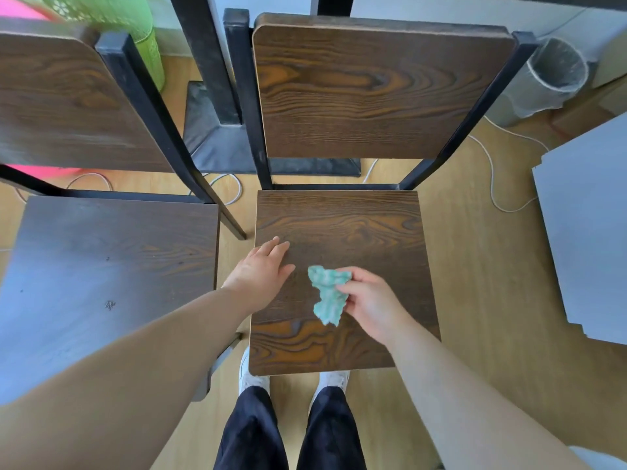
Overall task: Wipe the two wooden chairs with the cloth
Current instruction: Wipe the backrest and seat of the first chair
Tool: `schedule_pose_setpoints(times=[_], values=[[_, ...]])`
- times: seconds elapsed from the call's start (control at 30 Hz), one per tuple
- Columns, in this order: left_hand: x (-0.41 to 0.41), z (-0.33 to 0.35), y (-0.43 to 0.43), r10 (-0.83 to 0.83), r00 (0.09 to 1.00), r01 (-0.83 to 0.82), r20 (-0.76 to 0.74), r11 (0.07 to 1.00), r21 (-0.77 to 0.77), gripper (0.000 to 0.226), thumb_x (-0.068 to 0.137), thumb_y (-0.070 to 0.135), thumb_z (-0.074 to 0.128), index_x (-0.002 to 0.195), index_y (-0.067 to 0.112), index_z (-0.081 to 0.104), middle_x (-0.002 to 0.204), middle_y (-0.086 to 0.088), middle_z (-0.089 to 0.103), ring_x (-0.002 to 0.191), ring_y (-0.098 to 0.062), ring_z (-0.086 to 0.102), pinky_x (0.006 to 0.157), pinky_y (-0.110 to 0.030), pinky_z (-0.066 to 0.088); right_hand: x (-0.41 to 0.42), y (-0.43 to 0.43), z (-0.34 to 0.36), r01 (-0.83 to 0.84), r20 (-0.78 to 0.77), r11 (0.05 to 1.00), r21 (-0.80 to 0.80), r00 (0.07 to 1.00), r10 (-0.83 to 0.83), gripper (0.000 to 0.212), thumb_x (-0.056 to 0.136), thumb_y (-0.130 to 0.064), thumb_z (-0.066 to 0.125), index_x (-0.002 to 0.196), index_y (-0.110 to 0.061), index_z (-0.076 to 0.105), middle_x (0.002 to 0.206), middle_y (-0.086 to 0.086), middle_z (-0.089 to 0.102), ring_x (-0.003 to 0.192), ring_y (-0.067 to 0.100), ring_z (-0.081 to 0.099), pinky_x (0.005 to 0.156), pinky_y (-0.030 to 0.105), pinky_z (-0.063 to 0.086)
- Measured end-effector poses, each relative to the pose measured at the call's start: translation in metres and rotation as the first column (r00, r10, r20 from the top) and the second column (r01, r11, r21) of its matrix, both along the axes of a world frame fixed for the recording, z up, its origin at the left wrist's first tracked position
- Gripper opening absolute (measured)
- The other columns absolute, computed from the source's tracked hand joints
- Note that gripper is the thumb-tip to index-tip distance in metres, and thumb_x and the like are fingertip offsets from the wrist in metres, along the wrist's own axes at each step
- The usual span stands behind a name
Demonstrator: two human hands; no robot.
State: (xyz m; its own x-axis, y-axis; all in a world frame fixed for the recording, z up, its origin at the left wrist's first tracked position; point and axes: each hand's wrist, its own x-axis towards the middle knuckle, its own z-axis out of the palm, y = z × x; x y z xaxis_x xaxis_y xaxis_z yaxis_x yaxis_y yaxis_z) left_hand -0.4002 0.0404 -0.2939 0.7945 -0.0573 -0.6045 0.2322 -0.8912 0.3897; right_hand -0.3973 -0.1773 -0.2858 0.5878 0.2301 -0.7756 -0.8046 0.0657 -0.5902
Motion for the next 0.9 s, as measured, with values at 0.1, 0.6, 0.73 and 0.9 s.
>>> schedule_pose_setpoints(times=[0.1,0.6,0.73,0.9], values=[[0.011,0.004,-0.016,0.025,1.000,-0.025,-0.001,0.996,-0.083,0.058,0.105,0.045,0.036,0.158,0.026,0.021,0.166,0.003,0.017,0.149,-0.023,0.023,0.117,-0.040,0.029,0.031,-0.016,0.008,0.041,0.027,0.998,0.040,0.999,-0.042,0.026,0.094,0.007,0.047,0.108,-0.003,0.066,0.108,0.020,0.069,0.101,0.035,0.066,0.087,0.043,0.053],[0.055,0.010,-0.057,0.253,0.897,-0.431,-0.362,0.680,-0.593,0.047,0.101,0.025,0.056,0.144,0.036,0.042,0.133,0.019,0.057,0.129,-0.006,0.051,0.110,-0.033,0.040,0.099,-0.023,0.029,-0.022,0.064,0.987,0.161,0.998,0.011,0.026,0.097,0.001,0.050,0.118,-0.006,0.064,0.119,0.016,0.066,0.111,0.028,0.066,0.094,0.042,0.055],[0.058,0.005,-0.061,0.372,0.804,-0.594,-0.464,0.498,-0.632,0.039,0.097,0.016,0.064,0.133,0.027,0.056,0.123,0.006,0.068,0.116,-0.012,0.064,0.102,-0.034,0.050,0.106,-0.023,0.025,-0.073,0.119,0.992,0.106,0.991,0.060,0.026,0.098,0.000,0.050,0.117,-0.009,0.065,0.120,0.014,0.066,0.112,0.026,0.066,0.098,0.043,0.054],[0.063,0.001,-0.061,0.452,0.665,-0.743,-0.595,0.322,-0.587,0.027,0.094,0.009,0.067,0.120,0.014,0.061,0.119,-0.008,0.069,0.110,-0.021,0.069,0.098,-0.039,0.055,0.111,-0.025,0.018,-0.207,0.338,0.913,-0.352,0.882,0.330,0.024,0.097,-0.009,0.057,0.113,-0.023,0.068,0.118,-0.007,0.067,0.112,0.009,0.061,0.097,0.033,0.054]])
